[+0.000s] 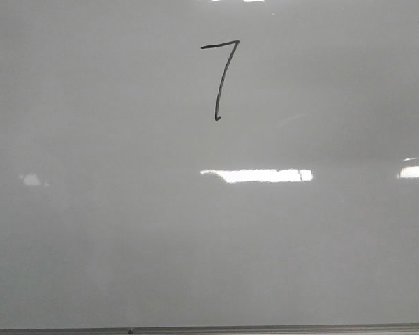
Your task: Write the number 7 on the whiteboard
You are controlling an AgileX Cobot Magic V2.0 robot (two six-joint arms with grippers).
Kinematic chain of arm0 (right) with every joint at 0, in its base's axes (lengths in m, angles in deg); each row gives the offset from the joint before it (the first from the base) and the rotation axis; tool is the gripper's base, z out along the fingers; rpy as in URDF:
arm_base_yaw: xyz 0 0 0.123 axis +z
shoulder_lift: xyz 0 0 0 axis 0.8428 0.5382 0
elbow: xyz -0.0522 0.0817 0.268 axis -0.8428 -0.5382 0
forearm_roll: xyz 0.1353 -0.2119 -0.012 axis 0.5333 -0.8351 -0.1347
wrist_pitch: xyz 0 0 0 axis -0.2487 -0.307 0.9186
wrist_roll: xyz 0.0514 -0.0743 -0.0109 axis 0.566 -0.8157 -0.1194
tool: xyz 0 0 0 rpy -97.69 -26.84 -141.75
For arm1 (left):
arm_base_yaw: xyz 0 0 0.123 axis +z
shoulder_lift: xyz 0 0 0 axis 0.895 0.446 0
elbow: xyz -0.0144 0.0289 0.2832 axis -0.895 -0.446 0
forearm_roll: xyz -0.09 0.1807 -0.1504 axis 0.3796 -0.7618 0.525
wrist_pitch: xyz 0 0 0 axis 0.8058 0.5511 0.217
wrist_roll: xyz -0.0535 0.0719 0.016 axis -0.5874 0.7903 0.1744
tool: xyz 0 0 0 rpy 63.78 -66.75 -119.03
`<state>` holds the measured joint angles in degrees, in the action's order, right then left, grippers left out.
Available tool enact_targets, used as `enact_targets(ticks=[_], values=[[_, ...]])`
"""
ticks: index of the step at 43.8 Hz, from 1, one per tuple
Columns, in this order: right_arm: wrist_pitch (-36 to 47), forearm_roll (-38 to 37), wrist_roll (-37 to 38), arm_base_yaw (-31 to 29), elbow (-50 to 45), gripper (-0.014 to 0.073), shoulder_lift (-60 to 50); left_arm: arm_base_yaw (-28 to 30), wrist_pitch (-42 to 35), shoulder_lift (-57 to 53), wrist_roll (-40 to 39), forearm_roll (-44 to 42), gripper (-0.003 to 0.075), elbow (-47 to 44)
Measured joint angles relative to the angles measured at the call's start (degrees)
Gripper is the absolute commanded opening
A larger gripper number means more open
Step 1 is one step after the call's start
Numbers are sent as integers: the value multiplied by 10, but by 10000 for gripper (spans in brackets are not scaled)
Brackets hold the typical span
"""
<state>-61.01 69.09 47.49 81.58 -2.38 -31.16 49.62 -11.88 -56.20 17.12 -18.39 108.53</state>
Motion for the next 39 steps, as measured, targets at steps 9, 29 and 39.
enact_targets(ticks=[9,29,39], values=[[0,0,0,0,0,-118,0,82,-73,-124,0,0,-21,-129],[-1,0,0,0,0,-118,0,150,-176,-199,-101,-21,-21,-274],[-1,0,0,0,0,-118,0,150,-263,-199,-110,-18,-21,-313]])
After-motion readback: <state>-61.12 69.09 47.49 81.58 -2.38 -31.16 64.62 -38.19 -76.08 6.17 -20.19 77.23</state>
